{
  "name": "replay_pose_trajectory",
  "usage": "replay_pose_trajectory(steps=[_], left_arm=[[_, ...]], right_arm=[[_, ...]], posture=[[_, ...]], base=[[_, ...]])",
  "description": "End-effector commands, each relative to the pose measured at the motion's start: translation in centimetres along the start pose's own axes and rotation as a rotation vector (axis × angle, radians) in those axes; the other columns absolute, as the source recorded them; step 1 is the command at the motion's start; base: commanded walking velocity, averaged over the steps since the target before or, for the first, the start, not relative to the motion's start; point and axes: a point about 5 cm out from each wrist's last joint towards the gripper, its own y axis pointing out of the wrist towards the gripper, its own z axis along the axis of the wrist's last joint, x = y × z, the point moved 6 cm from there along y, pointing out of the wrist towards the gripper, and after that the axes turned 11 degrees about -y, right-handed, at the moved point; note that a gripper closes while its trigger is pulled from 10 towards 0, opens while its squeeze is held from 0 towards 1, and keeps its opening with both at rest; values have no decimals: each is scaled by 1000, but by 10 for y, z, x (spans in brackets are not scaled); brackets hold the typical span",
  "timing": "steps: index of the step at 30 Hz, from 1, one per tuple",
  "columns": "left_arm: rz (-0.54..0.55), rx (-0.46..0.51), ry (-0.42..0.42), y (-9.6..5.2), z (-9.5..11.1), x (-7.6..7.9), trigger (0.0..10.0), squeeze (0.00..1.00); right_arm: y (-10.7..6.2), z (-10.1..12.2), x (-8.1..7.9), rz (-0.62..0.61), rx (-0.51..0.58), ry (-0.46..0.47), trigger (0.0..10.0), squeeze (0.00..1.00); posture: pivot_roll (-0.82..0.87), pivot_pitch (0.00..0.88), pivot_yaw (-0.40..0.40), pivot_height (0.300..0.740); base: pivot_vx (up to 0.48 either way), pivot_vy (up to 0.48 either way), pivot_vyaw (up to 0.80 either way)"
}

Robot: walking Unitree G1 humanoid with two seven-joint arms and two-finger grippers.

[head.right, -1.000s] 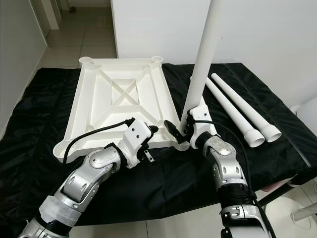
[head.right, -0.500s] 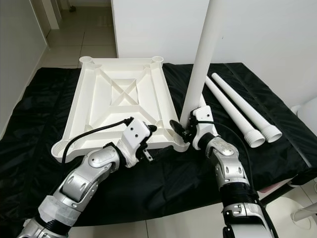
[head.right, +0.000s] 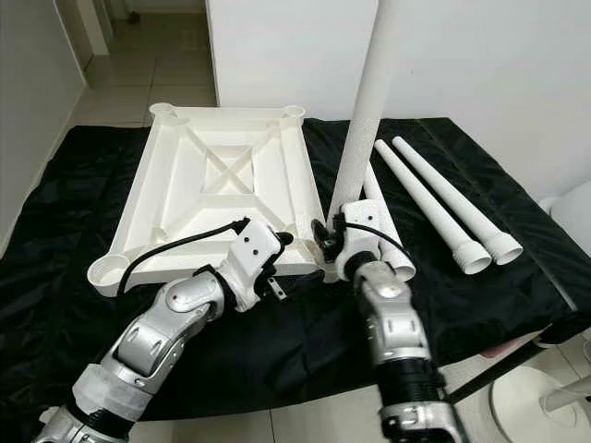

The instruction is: Building children table

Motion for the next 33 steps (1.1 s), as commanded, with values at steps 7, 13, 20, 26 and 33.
replay_pose_trajectory(steps=[7,13,20,26,33], left_arm=[[-3,-4,8,1,-1,3,10000,0],[-12,-6,12,1,-2,5,10000,0],[-14,-6,12,1,-2,5,10000,0],[-17,-7,11,1,-2,5,10000,0],[-14,-7,11,2,-2,4,10000,0]], right_arm=[[-18,-14,-13,-287,-112,108,0,0],[-20,-8,-3,-307,-96,86,0,0],[-18,1,2,-270,-37,93,10000,0],[-15,10,2,-154,30,73,10000,0],[-15,16,15,-98,96,84,10000,1000]], posture=[[-45,0,-41,740],[-48,0,-41,740],[-52,0,-37,740],[-52,0,-36,740],[-52,0,-34,740]], base=[[0,0,0],[0,0,0],[0,0,0],[0,0,0],[0,0,0]])
